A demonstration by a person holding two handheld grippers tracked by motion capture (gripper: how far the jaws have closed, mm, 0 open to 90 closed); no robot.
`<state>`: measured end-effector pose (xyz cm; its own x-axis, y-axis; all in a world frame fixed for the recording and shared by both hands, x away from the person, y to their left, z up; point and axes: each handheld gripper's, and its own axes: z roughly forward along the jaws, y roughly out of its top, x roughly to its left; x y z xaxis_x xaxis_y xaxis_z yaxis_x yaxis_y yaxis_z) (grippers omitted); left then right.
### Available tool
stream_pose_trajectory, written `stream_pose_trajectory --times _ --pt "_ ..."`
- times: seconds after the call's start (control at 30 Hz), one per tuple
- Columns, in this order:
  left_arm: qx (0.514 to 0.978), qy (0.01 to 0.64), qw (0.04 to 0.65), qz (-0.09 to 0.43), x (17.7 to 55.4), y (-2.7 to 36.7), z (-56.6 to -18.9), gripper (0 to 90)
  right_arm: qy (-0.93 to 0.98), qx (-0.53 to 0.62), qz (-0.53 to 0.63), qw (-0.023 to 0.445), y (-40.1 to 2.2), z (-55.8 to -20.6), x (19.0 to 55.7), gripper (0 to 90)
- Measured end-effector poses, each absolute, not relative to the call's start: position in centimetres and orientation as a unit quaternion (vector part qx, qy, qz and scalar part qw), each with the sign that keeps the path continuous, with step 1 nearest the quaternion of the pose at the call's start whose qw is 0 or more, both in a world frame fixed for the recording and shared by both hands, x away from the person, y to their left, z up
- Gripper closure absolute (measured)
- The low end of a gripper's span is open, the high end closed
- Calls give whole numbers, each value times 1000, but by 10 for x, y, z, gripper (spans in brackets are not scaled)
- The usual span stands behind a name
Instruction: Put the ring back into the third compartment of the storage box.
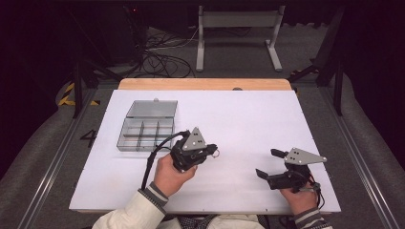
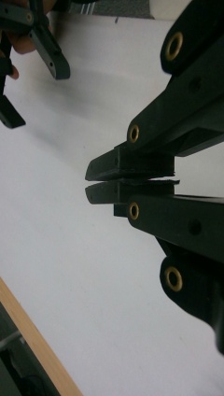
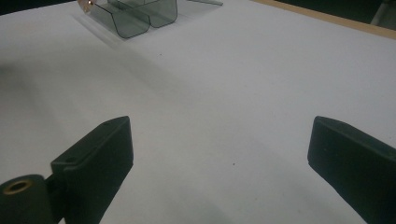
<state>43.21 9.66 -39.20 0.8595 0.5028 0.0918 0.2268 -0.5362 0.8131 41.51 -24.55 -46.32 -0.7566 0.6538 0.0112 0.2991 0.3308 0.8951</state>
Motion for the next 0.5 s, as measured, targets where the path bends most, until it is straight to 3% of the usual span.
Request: stream_pose_trajectory --times 0.5 --pt "854 253 410 197 454 133 -382 880 796 300 495 179 -245 -463 415 71"
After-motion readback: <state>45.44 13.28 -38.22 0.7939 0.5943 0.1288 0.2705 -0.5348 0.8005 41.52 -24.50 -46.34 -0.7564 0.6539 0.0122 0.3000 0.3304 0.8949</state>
